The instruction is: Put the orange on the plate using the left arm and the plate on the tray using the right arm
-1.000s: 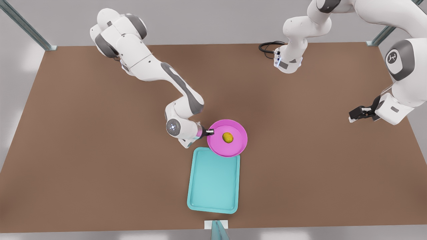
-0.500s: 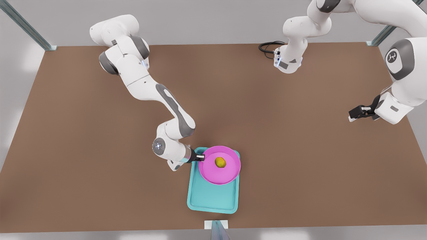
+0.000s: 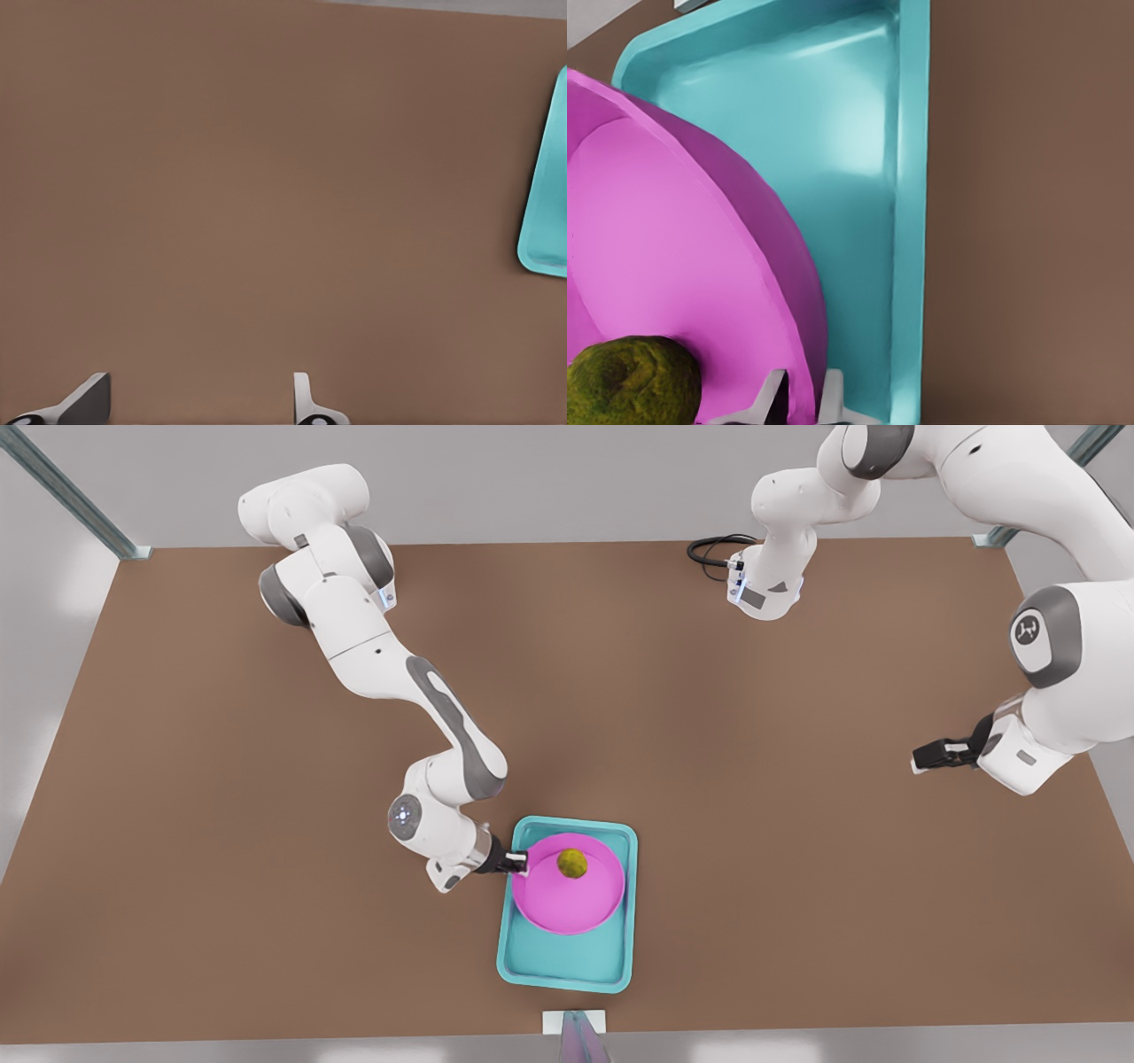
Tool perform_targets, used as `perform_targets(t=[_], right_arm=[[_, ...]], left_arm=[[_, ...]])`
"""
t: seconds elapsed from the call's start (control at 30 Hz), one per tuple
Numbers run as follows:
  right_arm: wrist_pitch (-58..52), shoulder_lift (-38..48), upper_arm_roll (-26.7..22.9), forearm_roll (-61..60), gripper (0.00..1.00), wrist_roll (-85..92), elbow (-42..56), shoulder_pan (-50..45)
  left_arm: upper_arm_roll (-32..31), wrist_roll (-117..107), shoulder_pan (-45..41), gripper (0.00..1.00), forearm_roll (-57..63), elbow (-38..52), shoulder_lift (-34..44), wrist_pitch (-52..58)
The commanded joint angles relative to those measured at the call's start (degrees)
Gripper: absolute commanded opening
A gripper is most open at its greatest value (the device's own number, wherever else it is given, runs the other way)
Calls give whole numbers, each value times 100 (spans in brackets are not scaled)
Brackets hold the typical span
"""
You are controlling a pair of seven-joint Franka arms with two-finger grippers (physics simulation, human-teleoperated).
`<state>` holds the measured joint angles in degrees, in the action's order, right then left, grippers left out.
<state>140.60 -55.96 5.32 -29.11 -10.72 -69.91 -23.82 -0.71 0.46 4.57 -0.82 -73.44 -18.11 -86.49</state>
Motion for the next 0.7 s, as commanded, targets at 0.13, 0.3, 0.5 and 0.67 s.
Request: perform_targets(t=[0.13, 0.3, 0.5, 0.67], right_arm=[[90, 7, 4, 11, 100, 193, 4, -9], [-3606, 1201, -689, 222, 100, 1009, -172, 562], [-6431, 4216, -1218, 3896, 100, 3225, -198, 1239], [-6431, 4542, -1209, 3931, 100, 3234, -524, 1239]], left_arm=[[-8, -11, -26, 100, 12, 14, 71, 265], [-8, -2, -26, 100, -6, 31, 45, 212], [-8, 15, -9, 100, 3, 40, -8, 230], [-8, -11, -9, 100, -6, 330, -17, 397]])
